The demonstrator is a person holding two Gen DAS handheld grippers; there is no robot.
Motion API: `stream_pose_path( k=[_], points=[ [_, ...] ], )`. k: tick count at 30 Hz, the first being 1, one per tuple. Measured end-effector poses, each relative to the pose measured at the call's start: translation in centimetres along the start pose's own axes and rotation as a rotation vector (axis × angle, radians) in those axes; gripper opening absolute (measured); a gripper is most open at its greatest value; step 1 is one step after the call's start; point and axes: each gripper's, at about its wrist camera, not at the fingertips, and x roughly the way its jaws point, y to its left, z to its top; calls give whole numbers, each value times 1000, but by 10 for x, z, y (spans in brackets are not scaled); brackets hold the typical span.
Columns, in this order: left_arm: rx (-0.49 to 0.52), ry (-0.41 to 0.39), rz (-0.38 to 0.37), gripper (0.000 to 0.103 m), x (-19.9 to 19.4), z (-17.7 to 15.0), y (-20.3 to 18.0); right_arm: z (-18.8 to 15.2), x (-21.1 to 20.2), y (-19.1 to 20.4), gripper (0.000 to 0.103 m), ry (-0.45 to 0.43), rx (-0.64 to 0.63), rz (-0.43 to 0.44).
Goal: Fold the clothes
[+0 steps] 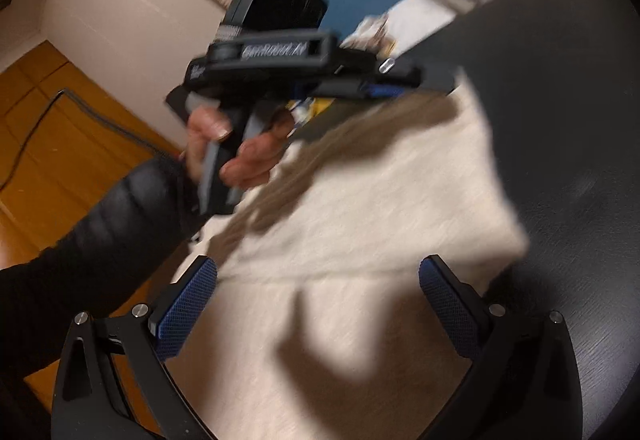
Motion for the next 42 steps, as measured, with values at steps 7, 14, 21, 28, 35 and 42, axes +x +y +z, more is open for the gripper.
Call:
stream_pose_path(
  k=[7, 14, 21, 28, 35, 42],
  points=[
    [19, -283, 137, 5, -31, -19, 1, 2, -3, 1, 103, -40, -5, -141],
    [-76, -261, 274, 5, -1, -30, 22, 7, 3, -14, 103, -45, 20, -241],
    [-174, -384, 226, 14, -36, -34, 16, 6, -16, 4, 103, -87, -76, -164],
    [-200, -407, 185, 16, -54, -63, 18, 14, -3, -22, 103, -37, 53, -69],
    [-199, -339, 245, 17, -27, -83, 22, 29, -2, -41, 103, -219, 167, -72],
    [-202, -438, 233, 16, -51, -84, 5, 25, -5, -50, 101, -291, 193, -184]
  ],
)
